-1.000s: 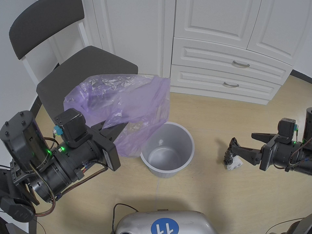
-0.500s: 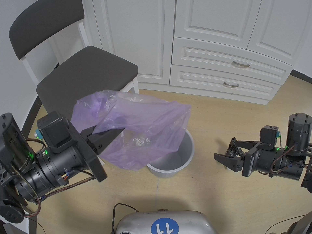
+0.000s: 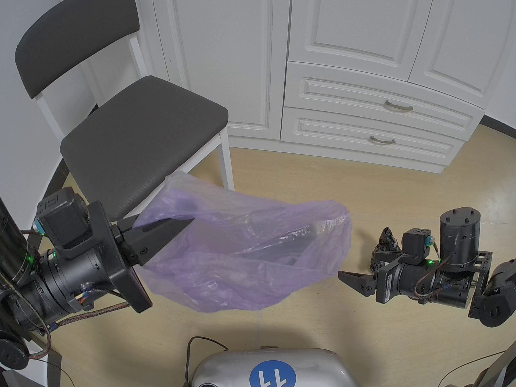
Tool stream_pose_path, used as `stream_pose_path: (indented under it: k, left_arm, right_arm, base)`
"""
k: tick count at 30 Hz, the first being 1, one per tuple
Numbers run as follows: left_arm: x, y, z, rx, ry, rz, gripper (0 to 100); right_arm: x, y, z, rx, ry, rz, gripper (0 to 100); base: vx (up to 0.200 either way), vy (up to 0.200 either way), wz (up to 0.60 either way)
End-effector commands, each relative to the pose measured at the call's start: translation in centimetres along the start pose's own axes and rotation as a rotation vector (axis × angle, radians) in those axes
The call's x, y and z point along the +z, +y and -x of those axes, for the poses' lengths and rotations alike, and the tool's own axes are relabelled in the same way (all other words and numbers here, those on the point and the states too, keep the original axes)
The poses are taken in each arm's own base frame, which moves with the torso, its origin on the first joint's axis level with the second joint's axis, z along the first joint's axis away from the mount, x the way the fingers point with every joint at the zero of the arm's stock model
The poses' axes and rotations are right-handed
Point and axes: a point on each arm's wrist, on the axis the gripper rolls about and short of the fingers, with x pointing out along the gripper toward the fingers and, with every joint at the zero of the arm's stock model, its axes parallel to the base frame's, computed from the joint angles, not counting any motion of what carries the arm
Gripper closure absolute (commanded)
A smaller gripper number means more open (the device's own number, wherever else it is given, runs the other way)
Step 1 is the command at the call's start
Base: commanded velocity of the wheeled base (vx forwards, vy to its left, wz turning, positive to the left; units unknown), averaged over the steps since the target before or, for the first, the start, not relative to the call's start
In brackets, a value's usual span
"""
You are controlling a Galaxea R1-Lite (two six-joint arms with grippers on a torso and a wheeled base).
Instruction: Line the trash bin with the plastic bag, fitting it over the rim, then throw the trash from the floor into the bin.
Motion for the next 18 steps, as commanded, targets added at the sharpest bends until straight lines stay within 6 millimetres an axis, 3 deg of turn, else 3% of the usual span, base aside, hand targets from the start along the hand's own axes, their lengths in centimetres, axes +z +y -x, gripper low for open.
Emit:
stream_pose_path:
  k: [1, 6, 14, 18]
  left_arm:
    - [0.2, 0.1, 0.5, 0.002, -0.012, -0.004, 100]
    - [0.1, 0.1, 0.6, 0.002, -0.008, -0.003, 100]
    - [-0.2, 0.1, 0.5, -0.048, 0.012, 0.047, 100]
    - [-0.3, 0.0, 0.5, -0.049, 0.015, 0.050, 100]
  right_arm:
    - [-0.7, -0.2, -0.8, -0.009, 0.038, 0.001, 0]
    - [-1.0, -0.1, -0.3, -0.010, 0.042, 0.014, 0]
    - [0.8, -0.4, 2.2, -0.020, -0.060, 0.016, 0]
    - [0.7, -0.4, 2.2, -0.021, -0.056, 0.021, 0]
  base:
    - [0.000, 0.000, 0.00]
    - [0.000, 0.000, 0.00]
    - [0.000, 0.000, 0.00]
    - [0.000, 0.000, 0.00]
